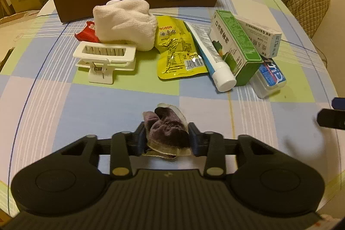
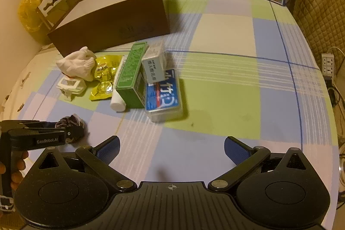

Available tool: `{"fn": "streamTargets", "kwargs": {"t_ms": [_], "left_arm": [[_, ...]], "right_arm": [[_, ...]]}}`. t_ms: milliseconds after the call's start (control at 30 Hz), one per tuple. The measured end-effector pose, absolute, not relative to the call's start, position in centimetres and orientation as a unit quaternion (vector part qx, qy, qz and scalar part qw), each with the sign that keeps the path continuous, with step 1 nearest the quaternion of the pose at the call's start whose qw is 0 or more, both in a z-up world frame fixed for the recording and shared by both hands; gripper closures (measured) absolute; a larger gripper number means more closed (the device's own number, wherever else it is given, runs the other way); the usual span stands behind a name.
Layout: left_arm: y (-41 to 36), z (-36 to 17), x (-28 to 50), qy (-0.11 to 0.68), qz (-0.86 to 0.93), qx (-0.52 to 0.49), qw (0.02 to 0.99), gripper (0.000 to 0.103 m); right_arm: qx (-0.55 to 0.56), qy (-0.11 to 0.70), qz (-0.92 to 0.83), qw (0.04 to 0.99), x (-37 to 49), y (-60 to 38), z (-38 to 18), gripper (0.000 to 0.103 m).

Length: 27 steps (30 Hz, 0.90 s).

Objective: Organize objects
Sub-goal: 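Close the left gripper on the bagged dark sock and lift it, then carry the sock into the box with the left tool while the right grasps the white medicine box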

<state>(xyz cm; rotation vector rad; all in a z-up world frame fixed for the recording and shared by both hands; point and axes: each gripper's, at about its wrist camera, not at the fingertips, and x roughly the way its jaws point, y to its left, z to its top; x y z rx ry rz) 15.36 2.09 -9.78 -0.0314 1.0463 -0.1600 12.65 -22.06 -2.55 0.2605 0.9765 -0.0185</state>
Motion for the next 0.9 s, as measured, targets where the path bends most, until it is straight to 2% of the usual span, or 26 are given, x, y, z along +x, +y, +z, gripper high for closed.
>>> {"fn": "streamTargets", "kwargs": {"t_ms": [67,133,467,533,800,900], "left_arm": [[2.2,-9.5,15.2,0.494,-0.083,-0.014,0.865,0.08],[2.4,-9.1,15.1,0.489,-0.082,-0.012,0.869,0.083],[6.9,-4.4,15.7,0.435,-0.04,-0.027,0.899,0.083],[8.2,-3.6,15.9,0.426,-0.029,-0.032,0.904,0.083],[12.8,-2.0,17.0,0.407,0.013,-0.046,0.912,0.083],[14.1,-1.9,17.3,0.407,0.022,-0.05,0.912,0.083]], "right_arm": [[0.122,0.465,-0.005,0.877,13.1,-21.8,-2.5,0.004],[0.119,0.46,-0.002,0.88,13.7,-21.6,-2.3,0.011],[0.091,0.429,0.009,0.899,19.2,-21.1,-0.7,0.028],[0.084,0.429,0.017,0.899,20.8,-21.0,-0.5,0.036],[0.064,0.465,0.031,0.882,26.9,-20.8,-1.7,0.058],[0.063,0.485,0.026,0.872,28.4,-20.8,-2.6,0.063]]}}
